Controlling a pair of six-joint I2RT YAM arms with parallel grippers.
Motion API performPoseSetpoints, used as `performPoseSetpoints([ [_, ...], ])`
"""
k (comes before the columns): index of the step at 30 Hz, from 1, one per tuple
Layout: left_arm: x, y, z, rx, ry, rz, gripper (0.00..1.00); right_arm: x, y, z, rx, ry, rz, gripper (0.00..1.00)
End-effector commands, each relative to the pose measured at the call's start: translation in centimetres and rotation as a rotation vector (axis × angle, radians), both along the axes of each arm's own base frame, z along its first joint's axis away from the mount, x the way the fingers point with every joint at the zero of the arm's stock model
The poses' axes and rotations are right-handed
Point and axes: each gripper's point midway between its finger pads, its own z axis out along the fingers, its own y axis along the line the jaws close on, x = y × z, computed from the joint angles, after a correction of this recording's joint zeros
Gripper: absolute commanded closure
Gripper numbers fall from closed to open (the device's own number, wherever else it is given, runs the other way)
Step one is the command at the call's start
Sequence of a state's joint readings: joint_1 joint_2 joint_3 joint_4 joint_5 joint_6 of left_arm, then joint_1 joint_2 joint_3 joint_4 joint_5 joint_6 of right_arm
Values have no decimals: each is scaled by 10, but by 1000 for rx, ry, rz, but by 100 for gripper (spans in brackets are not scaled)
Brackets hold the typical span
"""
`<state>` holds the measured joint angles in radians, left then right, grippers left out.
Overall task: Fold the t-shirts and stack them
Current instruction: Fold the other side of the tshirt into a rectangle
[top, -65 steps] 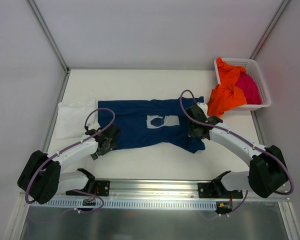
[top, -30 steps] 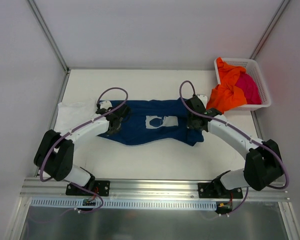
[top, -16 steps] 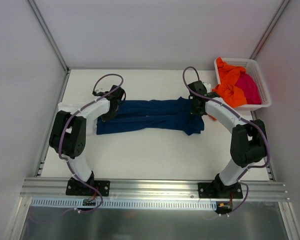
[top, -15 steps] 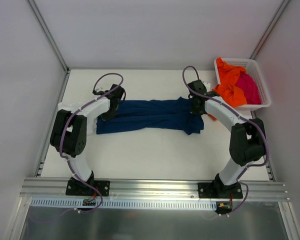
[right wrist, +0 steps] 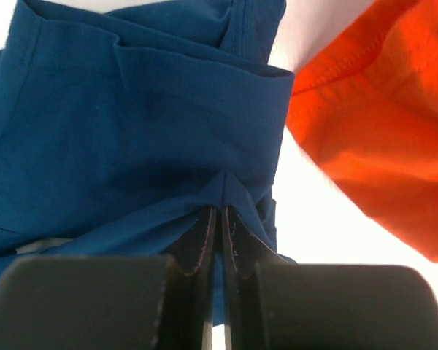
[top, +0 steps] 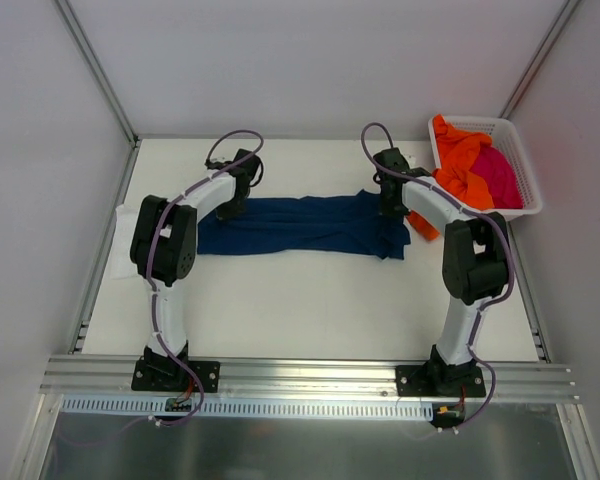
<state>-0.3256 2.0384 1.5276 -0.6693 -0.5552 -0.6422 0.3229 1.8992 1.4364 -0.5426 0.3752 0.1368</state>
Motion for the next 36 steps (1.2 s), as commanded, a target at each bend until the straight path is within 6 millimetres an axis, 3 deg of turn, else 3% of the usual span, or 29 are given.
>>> performPoseSetpoints([
  [1, 14, 2, 9, 19, 1, -36, 92, 18, -3, 16, -3, -40, 8, 99],
  [12, 32, 21, 44, 24, -79, -10, 92, 45, -1, 45, 29, -103, 12, 99],
  [17, 38, 24, 45, 31, -77, -21, 91, 64, 1, 52, 47, -115, 13, 99],
  [18, 40, 26, 44, 32, -76, -17, 91, 67, 3, 43, 50, -93, 18, 99],
  [20, 45, 27, 39, 28, -68, -19, 91, 74, 4, 44, 59, -97, 18, 100],
  [28, 63, 34, 23, 33, -36, -27, 89, 85, 7, 17, 45, -45, 22, 100],
  [30, 64, 34, 17, 41, -21, -35, 74, 84, 6, 13, 39, -37, 19, 99],
  [32, 64, 34, 14, 45, -12, -42, 52, 84, 5, 8, 37, -26, 13, 99],
  [33, 63, 35, 13, 50, -7, -42, 10, 83, 6, 6, 40, -22, 16, 95],
  [34, 63, 36, 13, 53, -9, -38, 1, 84, 7, 6, 42, -22, 20, 61],
  [36, 63, 40, 21, 68, -30, -19, 1, 86, 8, 8, 45, -31, 31, 10],
])
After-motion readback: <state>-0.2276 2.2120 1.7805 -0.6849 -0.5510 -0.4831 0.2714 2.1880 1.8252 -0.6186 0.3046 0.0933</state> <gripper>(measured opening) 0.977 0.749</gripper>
